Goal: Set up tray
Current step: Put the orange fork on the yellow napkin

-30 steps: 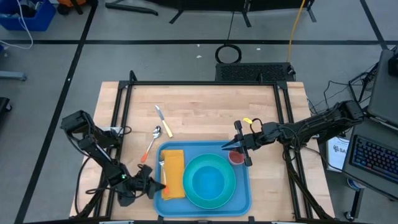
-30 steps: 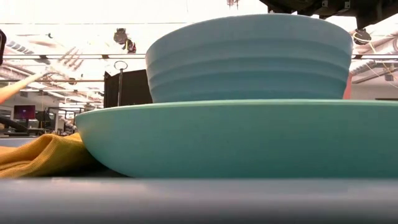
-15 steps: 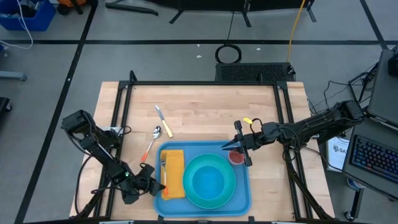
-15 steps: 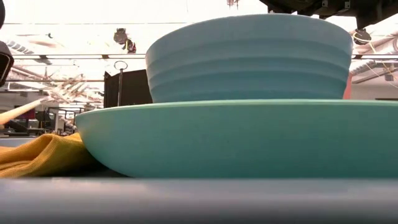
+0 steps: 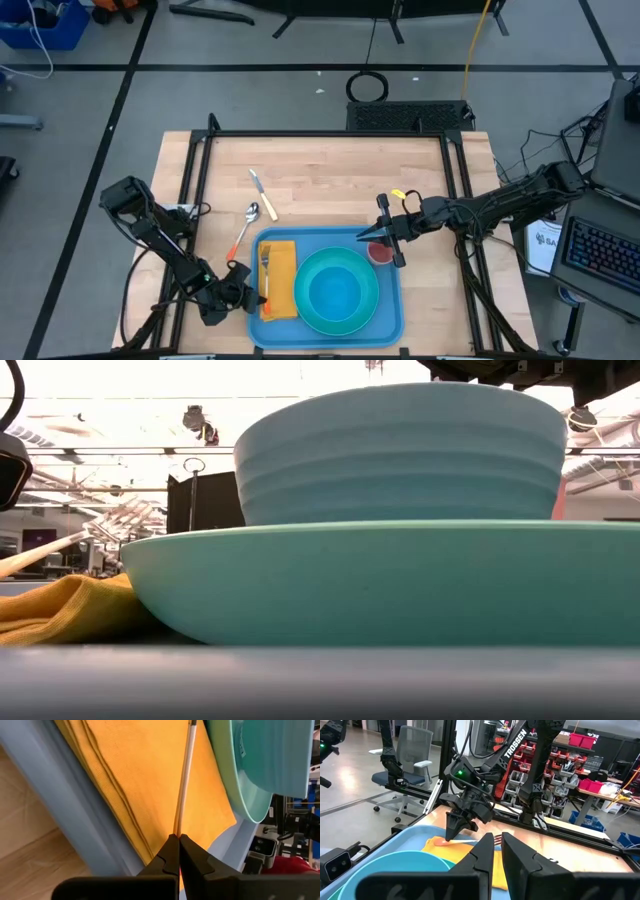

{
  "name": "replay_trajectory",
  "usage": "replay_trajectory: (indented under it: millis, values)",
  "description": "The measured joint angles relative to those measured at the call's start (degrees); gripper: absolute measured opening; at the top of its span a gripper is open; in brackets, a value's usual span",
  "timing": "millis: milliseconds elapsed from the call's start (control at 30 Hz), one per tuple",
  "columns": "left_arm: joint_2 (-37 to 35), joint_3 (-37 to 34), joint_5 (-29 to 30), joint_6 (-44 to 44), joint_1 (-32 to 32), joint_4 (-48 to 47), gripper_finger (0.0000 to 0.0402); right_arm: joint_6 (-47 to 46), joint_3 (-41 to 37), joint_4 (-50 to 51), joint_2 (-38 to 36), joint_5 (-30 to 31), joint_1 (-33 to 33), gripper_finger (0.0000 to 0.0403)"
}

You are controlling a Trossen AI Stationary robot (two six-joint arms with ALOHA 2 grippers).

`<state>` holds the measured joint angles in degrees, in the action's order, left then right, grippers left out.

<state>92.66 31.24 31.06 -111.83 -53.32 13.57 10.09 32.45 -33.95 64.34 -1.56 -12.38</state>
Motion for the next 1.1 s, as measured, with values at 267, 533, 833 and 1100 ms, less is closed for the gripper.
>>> replay_trajectory:
  millis: [267, 533, 833, 1100]
  values:
    - [0.00, 0.02, 0.93, -2.47, 0.00, -1.36, 0.0001, 0.00, 0.00, 0.00, 0.00, 0.00, 0.00, 0.0029]
    - [0.00, 0.02, 1.62, -3.39, 0.00, -1.93, 0.0005, 0.00, 0.00, 0.00, 0.00, 0.00, 0.00, 0.0029]
    - [0.00, 0.02, 1.98, -3.39, 0.00, -2.02, 0.0015, -0.04, 0.00, 0.00, 0.00, 0.00, 0.00, 0.0029]
    - [0.00, 0.02, 2.04, -3.61, 0.00, -2.17, 0.0010, -0.46, 0.00, 0.04, 0.00, 0.00, 0.00, 0.0029]
